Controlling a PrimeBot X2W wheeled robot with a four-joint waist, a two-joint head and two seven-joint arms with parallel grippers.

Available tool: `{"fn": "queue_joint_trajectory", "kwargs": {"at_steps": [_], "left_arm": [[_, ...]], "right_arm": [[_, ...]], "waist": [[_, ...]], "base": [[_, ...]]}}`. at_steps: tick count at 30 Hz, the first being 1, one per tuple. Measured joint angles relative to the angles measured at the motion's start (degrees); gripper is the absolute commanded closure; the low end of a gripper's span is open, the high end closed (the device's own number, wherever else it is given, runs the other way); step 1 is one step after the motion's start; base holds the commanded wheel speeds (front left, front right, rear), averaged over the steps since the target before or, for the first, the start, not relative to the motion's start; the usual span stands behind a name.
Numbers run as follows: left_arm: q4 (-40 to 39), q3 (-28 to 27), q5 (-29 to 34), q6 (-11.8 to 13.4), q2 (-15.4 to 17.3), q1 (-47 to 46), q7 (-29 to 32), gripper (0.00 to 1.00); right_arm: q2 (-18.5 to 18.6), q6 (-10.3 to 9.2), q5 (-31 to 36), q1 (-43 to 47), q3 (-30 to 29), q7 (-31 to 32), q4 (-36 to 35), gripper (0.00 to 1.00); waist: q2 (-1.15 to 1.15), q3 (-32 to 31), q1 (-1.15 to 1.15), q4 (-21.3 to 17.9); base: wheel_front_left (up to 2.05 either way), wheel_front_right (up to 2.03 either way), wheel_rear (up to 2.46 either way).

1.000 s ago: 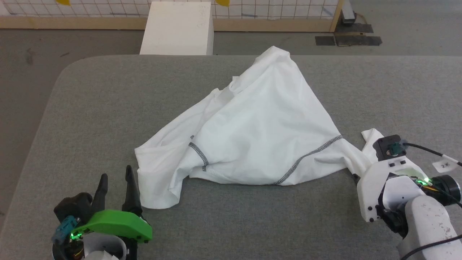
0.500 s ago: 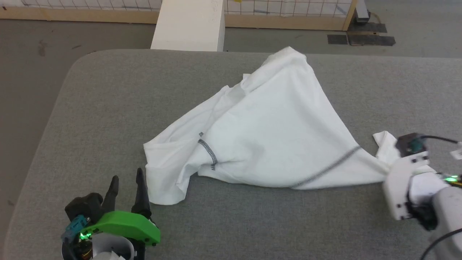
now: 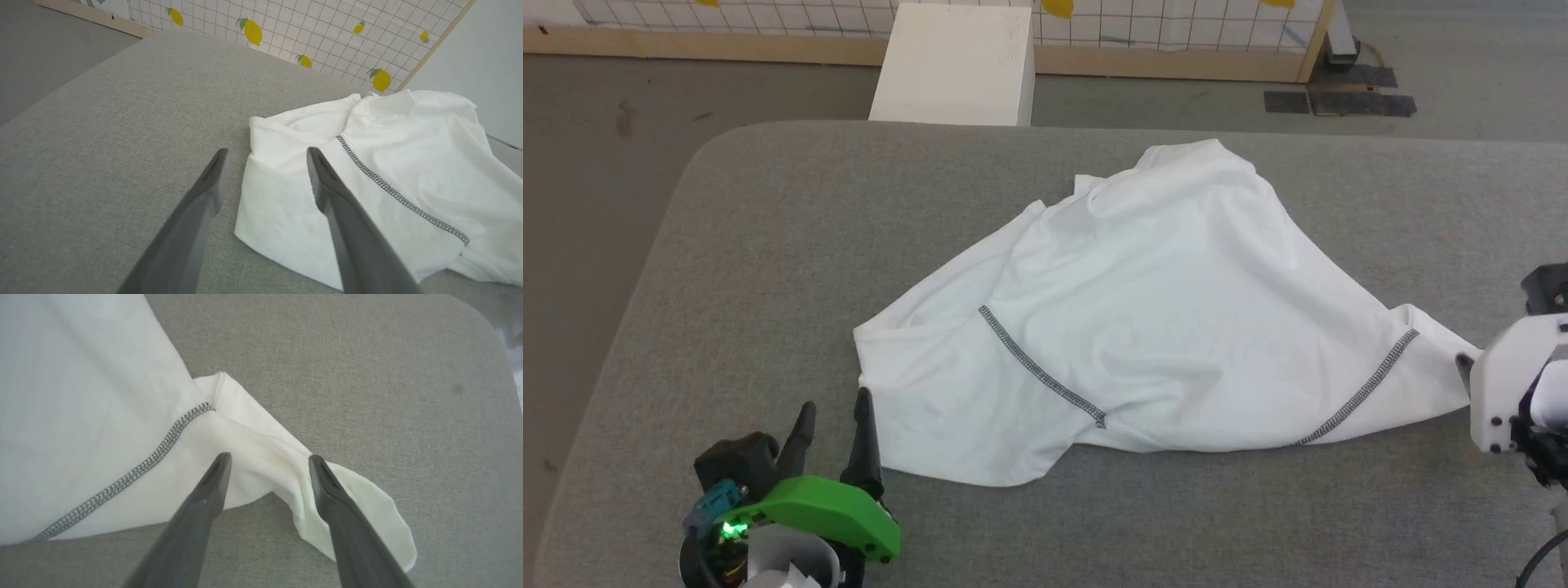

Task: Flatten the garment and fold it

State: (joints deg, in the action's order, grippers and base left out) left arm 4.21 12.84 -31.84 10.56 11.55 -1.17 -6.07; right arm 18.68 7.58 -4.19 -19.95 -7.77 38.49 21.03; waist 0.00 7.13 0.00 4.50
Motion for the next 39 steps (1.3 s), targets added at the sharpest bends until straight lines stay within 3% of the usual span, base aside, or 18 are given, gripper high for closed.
{"fn": "queue_joint_trajectory", "kwargs": {"at_steps": [6, 15, 20, 26, 29, 39], "left_arm": [[-0.4, 2.4, 0.1, -1.3, 1.1, -1.2, 3.1, 0.00], [1.2, 7.0, 0.6, -3.6, 0.7, -6.9, 8.2, 0.00], [6.1, 10.1, 1.4, -5.2, 1.0, -15.1, 16.2, 0.00], [17.4, 15.0, 4.7, -7.7, 1.9, -31.0, 30.3, 0.00], [23.4, 16.3, 5.5, -8.9, 2.2, -36.3, 34.5, 0.00], [36.4, 17.1, 6.2, -9.5, 2.5, -44.6, 36.7, 0.00]], "right_arm": [[-6.3, 0.00, -3.6, 1.9, -6.6, -7.8, -9.2, 0.00], [-13.4, -0.01, -6.9, 12.4, -7.0, -12.9, -18.4, 0.00], [-14.8, -0.01, -7.7, 15.4, -6.1, -13.8, -20.1, 0.00], [-15.5, -0.01, -8.0, 15.3, -4.0, -13.9, -21.7, 0.00], [-15.6, -0.01, -8.0, 14.8, -3.8, -14.1, -21.9, 0.00], [-15.6, -0.01, -7.9, 13.7, -4.1, -15.1, -21.9, 0.00]], "waist": [[0.00, -1.1, 0.00, -1.0], [0.00, -1.1, 0.00, -3.8], [0.00, -0.2, 0.00, -4.7], [0.00, 2.1, 0.00, -6.6], [0.00, 3.6, 0.00, -7.9], [0.00, 9.5, 0.00, -11.7]], "base": [[0.00, 0.00, 0.00], [0.00, 0.00, 0.00], [0.00, 0.00, 0.00], [0.00, 0.00, 0.00], [0.00, 0.00, 0.00], [0.00, 0.00, 0.00]]}}
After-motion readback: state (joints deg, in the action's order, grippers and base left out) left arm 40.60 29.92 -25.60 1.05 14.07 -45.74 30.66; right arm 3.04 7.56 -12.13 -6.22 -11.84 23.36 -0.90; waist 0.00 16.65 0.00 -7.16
